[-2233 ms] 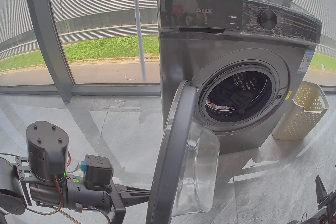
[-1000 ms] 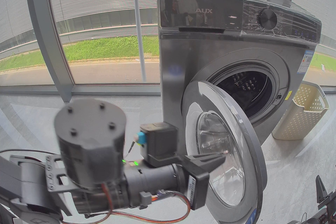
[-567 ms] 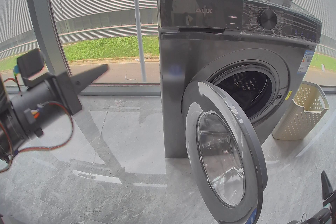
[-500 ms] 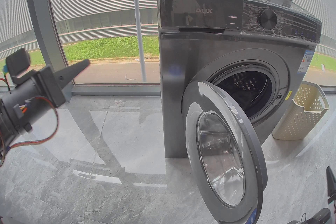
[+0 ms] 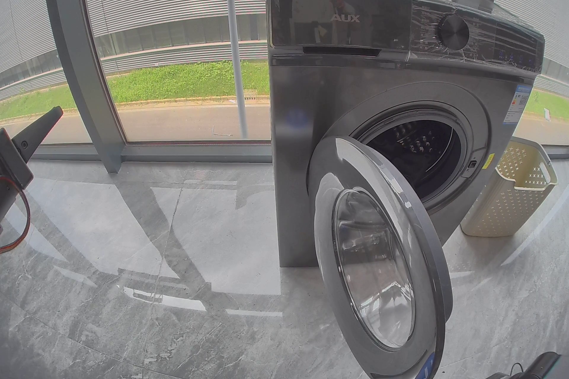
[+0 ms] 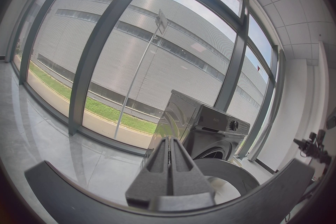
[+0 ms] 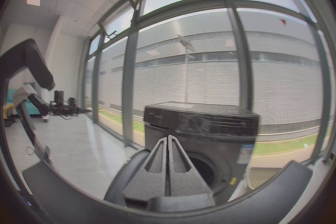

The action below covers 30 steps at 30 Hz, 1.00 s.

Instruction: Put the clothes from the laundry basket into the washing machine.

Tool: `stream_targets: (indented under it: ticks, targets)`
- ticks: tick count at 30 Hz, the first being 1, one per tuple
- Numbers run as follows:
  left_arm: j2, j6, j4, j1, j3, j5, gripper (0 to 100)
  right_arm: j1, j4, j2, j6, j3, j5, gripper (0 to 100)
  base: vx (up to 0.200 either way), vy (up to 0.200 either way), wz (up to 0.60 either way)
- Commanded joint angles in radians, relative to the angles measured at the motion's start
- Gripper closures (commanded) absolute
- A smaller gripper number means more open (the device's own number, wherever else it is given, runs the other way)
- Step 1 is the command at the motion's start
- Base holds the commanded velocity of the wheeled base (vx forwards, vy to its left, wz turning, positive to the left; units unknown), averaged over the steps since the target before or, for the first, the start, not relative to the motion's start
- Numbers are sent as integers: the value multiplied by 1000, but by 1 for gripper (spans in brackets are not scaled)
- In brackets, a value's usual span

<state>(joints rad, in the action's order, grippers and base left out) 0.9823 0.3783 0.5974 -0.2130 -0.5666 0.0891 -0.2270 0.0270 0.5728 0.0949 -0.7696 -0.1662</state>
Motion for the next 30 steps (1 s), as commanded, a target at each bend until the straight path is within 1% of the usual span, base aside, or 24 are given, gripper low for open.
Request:
stream_targets:
  ticks: [1, 3, 6, 8, 10, 12, 13, 14, 15, 19, 21, 23, 24, 25, 27, 30]
  targets:
    - [-79, -1, -1, 101, 88, 37, 100, -597, 13, 733, -6, -458, -107, 100, 0, 0, 0]
    - [-77, -2, -2, 101, 91, 40, 100, -672, 36, 820, -64, -465, -102, 100, 0, 0, 0]
    - [-74, -7, -2, 101, 85, 41, 100, -719, 123, 935, -158, -464, -99, 100, 0, 0, 0]
    - [-70, -10, -2, 101, 82, 41, 100, -741, 198, 1009, -224, -467, -88, 100, 0, 0, 0]
    - [-67, -16, -1, 101, 80, 41, 100, -753, 268, 1061, -268, -468, -64, 100, 0, 0, 0]
    - [-62, -22, -2, 101, 80, 41, 100, -773, 327, 1105, -304, -470, -26, 100, 0, 0, 0]
    - [-59, -22, -2, 101, 80, 41, 100, -779, 341, 1118, -314, -468, -10, 100, 0, 0, 0]
    - [-53, -22, -1, 101, 80, 41, 100, -785, 355, 1131, -331, -462, 14, 100, 0, 0, 0]
    - [-45, -24, -1, 101, 79, 43, 100, -790, 355, 1136, -340, -458, 27, 100, 0, 0, 0]
    - [-33, -24, 1, 101, 67, 49, 100, -798, 355, 1141, -356, -427, 43, 100, 0, 0, 0]
    - [-19, -24, 1, 101, 60, 49, 100, -802, 349, 1139, -356, -410, 70, 100, 0, 0, 0]
    - [-17, -24, 1, 101, 51, 49, 100, -802, 338, 1136, -356, -387, 111, 100, 0, 0, 0]
    - [-17, -24, 1, 101, 51, 49, 100, -802, 337, 1135, -354, -384, 114, 100, 0, 0, 0]
    - [-16, -24, 1, 101, 48, 49, 100, -802, 326, 1124, -354, -359, 159, 100, 0, 0, 0]
    - [-14, -22, 1, 101, 47, 49, 100, -802, 326, 1107, -354, -332, 192, 100, 0, 0, 0]
    - [-8, -22, 1, 101, 50, 50, 100, -802, 323, 1090, -354, -298, 203, 100, 0, 0, 0]
